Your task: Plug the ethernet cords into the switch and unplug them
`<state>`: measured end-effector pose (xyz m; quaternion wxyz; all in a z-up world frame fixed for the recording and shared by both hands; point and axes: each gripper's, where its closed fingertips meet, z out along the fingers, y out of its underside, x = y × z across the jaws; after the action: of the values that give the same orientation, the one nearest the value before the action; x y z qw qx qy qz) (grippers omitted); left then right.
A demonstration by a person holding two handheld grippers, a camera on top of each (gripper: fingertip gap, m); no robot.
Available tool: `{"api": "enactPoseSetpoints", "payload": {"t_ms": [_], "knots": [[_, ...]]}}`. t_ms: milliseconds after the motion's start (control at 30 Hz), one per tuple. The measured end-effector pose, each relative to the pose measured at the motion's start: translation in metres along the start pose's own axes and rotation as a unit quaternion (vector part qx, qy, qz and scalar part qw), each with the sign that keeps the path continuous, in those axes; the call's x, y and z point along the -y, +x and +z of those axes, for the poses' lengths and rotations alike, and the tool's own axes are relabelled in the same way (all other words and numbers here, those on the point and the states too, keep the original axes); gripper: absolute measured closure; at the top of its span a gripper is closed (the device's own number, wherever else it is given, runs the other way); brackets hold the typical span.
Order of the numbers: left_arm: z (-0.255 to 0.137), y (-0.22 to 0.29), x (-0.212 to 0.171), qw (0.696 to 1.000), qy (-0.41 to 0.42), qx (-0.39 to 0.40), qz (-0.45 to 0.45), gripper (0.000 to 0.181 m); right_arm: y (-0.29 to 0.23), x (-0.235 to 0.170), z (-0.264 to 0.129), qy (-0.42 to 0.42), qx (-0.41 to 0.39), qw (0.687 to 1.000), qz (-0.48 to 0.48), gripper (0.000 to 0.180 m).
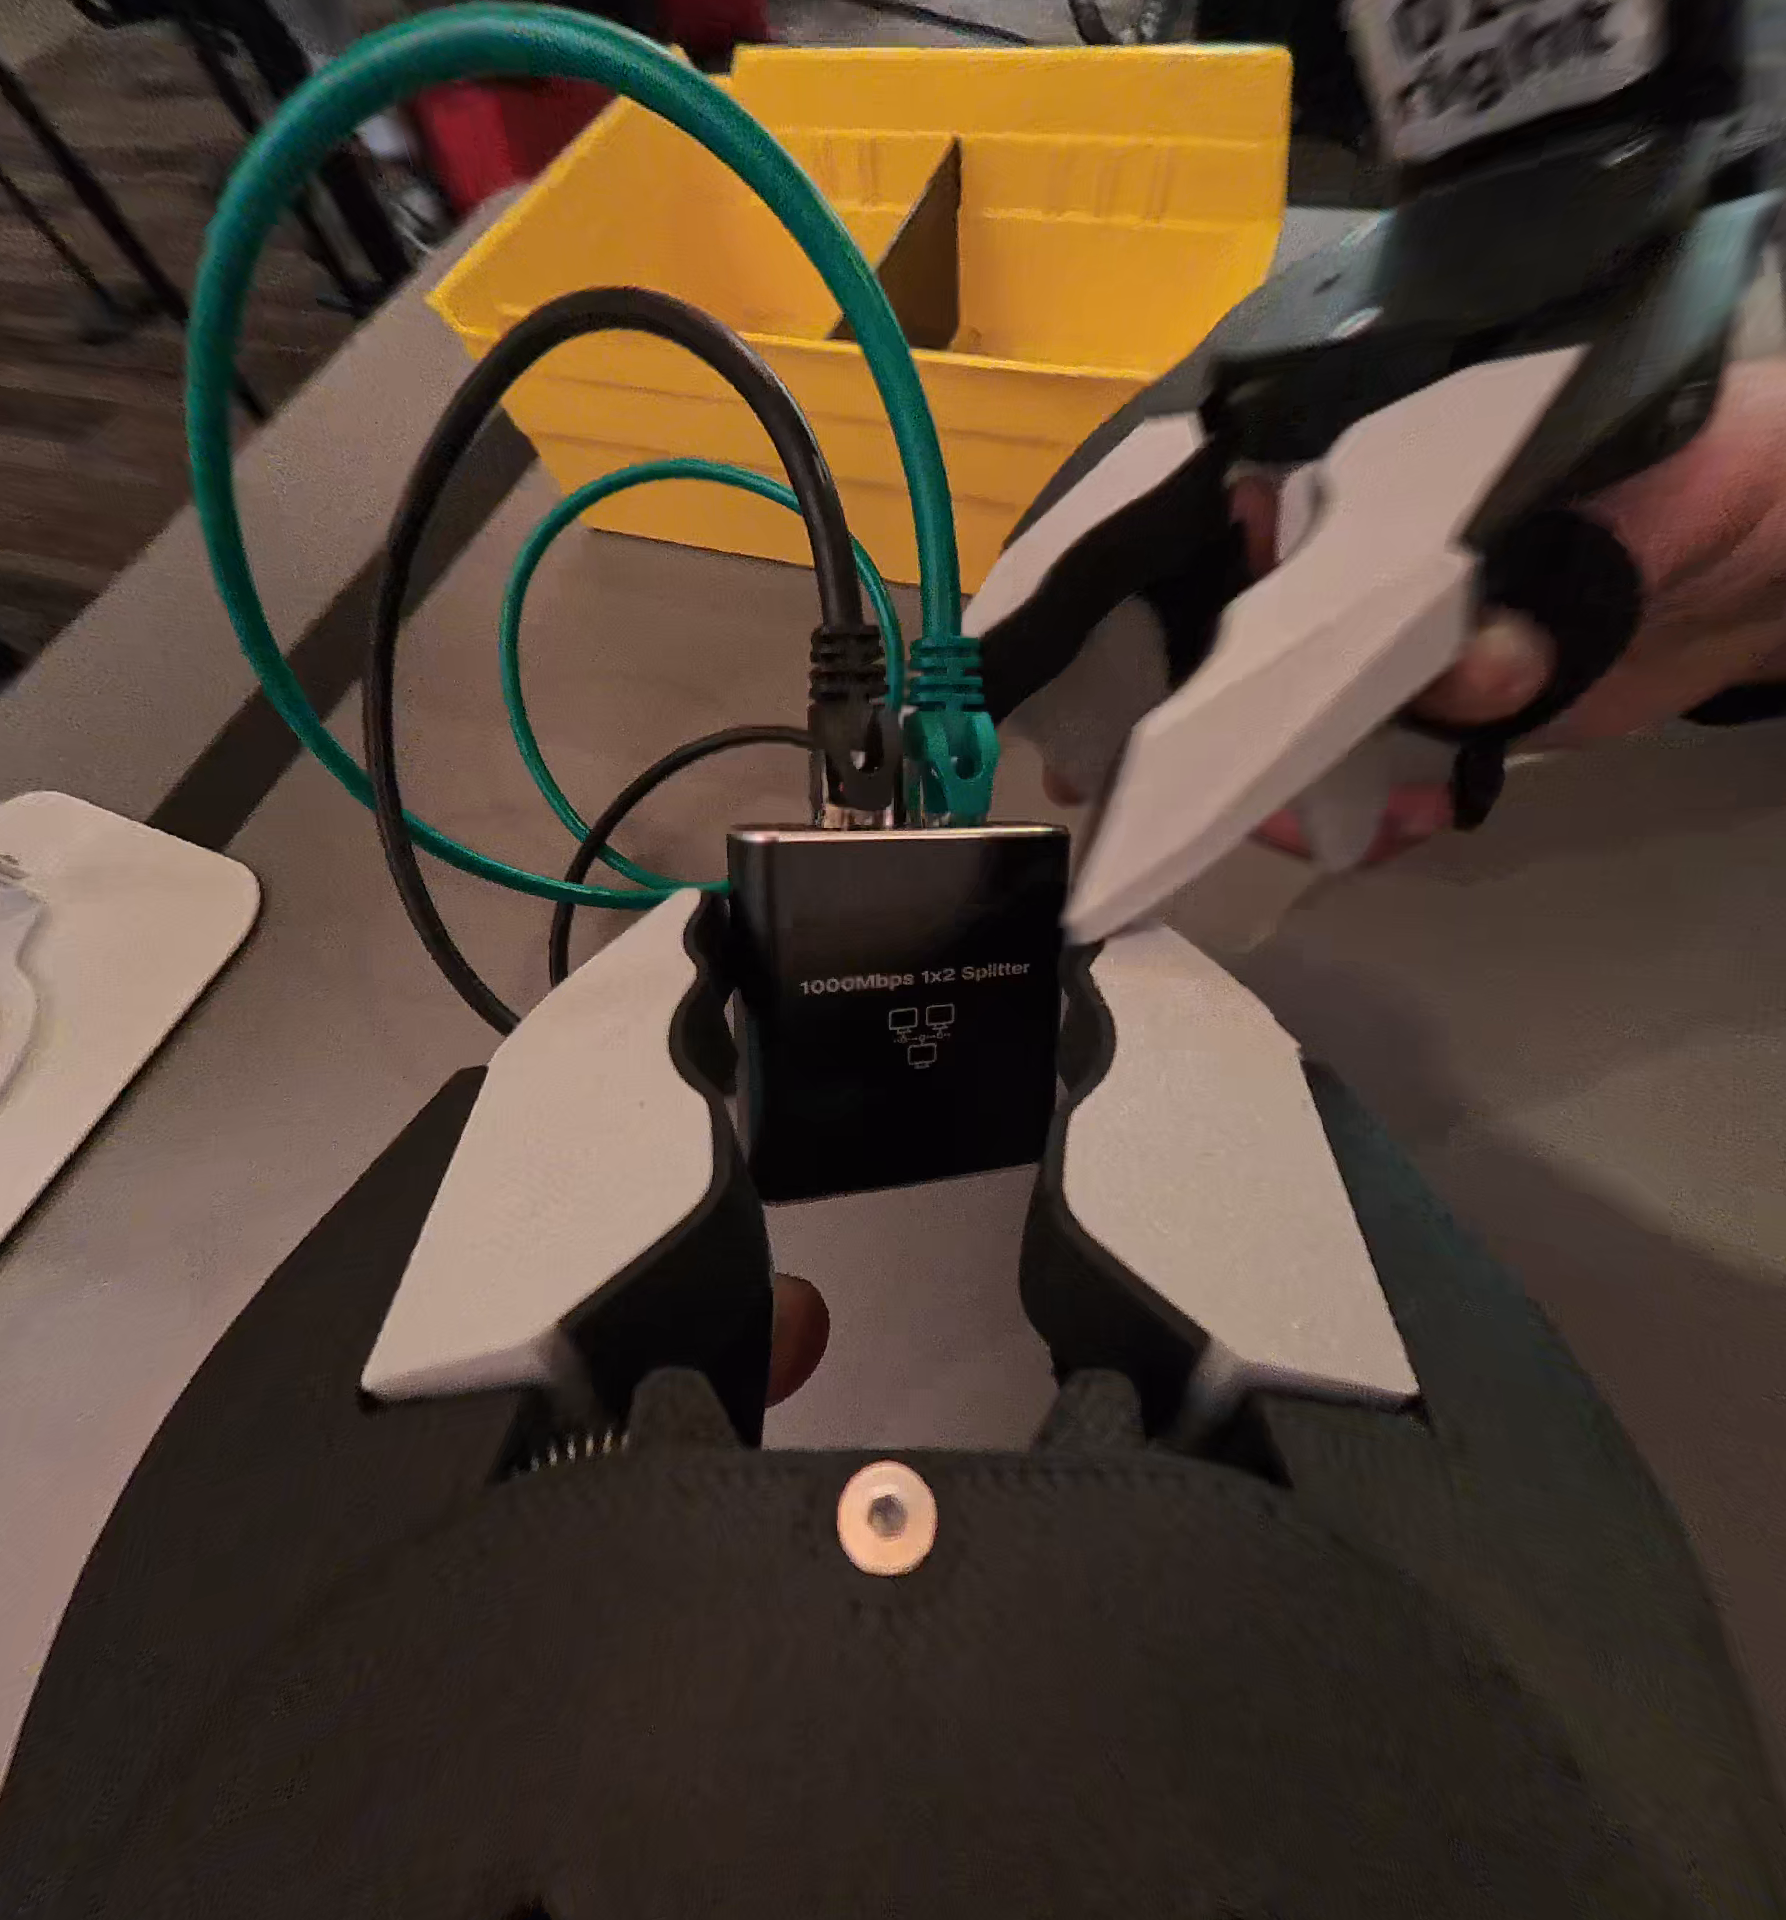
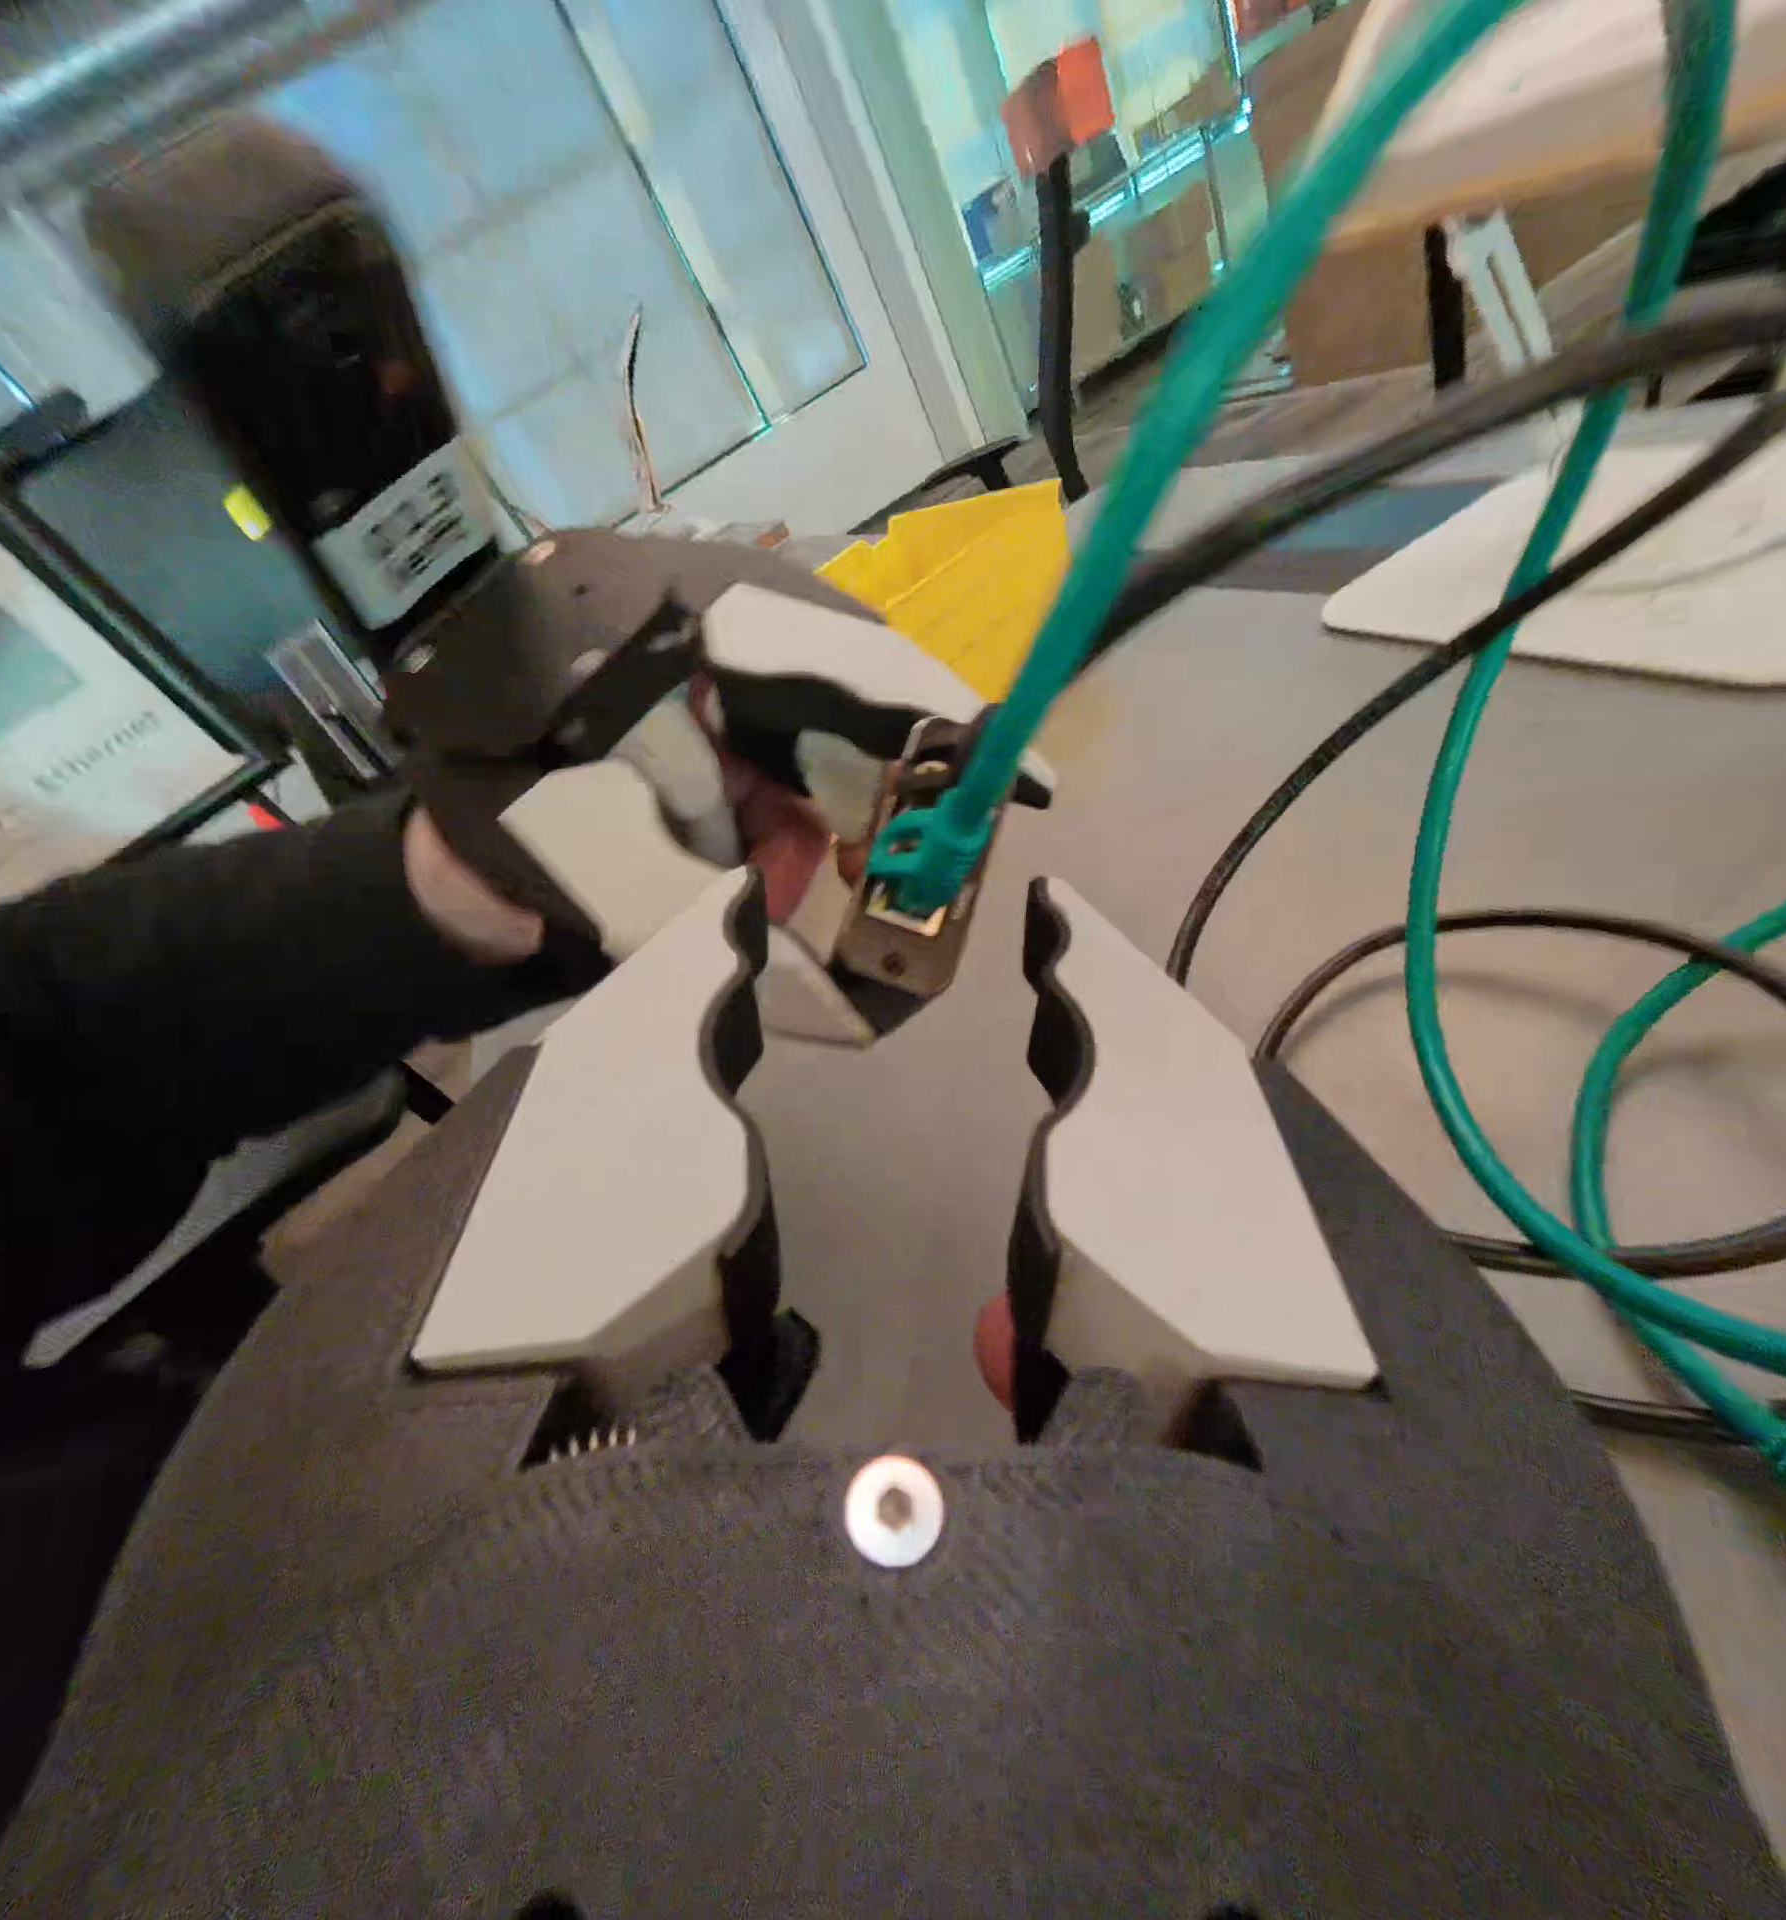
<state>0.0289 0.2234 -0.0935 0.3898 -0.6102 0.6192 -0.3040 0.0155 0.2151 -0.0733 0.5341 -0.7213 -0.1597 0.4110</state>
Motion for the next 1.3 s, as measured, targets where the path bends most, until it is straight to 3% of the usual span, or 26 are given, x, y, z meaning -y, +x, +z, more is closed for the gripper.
{"api": "enactPoseSetpoints", "payload": {"t_ms": [133, 167, 233, 400, 467, 600, 733, 800, 900, 1000, 1100, 1133, 1300], "knots": [[0.006, 0.013, -0.009, 0.996, -0.011, 0.064, 0.054, 0.12, -0.002, -0.002, 0.011, 0.017, 0.037, 0.997, 0.058, 0.141], [0.006, 0.015, -0.009, 0.996, -0.002, 0.071, 0.046, 0.12, 0.002, -0.003, 0.011, 0.018, 0.029, 0.997, 0.069, 0.158], [0.007, 0.019, -0.011, 0.998, 0.013, 0.067, 0.006, 0.12, 0.004, -0.008, 0.011, -0.002, 0.031, 0.999, 0.045, 0.158], [-0.012, 0.028, -0.006, 0.994, 0.033, 0.072, 0.069, 0.11, -0.001, -0.029, 0.007, -0.129, 0.057, 0.989, -0.046, 0.158], [-0.033, 0.018, 0.012, 0.981, 0.034, 0.125, 0.146, 0.103, -0.006, -0.041, 0.0, -0.207, 0.096, 0.971, -0.076, 0.159], [-0.056, 0.029, 0.058, 0.897, 0.019, 0.205, 0.392, 0.102, -0.024, -0.054, -0.017, -0.332, 0.196, 0.917, -0.105, 0.159], [-0.035, 0.037, 0.047, 0.8, -0.066, 0.231, 0.55, 0.103, -0.052, -0.061, -0.039, -0.413, 0.318, 0.846, -0.11, 0.159], [-0.022, 0.033, 0.031, 0.768, -0.085, 0.238, 0.588, 0.105, -0.065, -0.065, -0.049, -0.434, 0.368, 0.815, -0.105, 0.158], [-0.016, 0.029, 0.034, 0.71, -0.053, 0.307, 0.631, 0.126, -0.077, -0.071, -0.057, -0.451, 0.415, 0.785, -0.092, 0.158], [-0.013, 0.034, 0.039, 0.706, -0.017, 0.323, 0.63, 0.154, -0.079, -0.084, -0.062, -0.473, 0.435, 0.762, -0.084, 0.158], [-0.008, 0.022, 0.027, 0.732, -0.048, 0.31, 0.605, 0.174, -0.072, -0.083, -0.053, -0.454, 0.423, 0.781, -0.073, 0.154], [-0.007, 0.014, 0.021, 0.739, -0.062, 0.307, 0.596, 0.174, -0.065, -0.079, -0.043, -0.434, 0.4, 0.804, -0.074, 0.141], [-0.018, -0.049, -0.011, 0.775, -0.177, 0.343, 0.501, 0.175, 0.001, -0.033, -0.009, -0.336, 0.2, 0.915, -0.098, 0.12]]}}
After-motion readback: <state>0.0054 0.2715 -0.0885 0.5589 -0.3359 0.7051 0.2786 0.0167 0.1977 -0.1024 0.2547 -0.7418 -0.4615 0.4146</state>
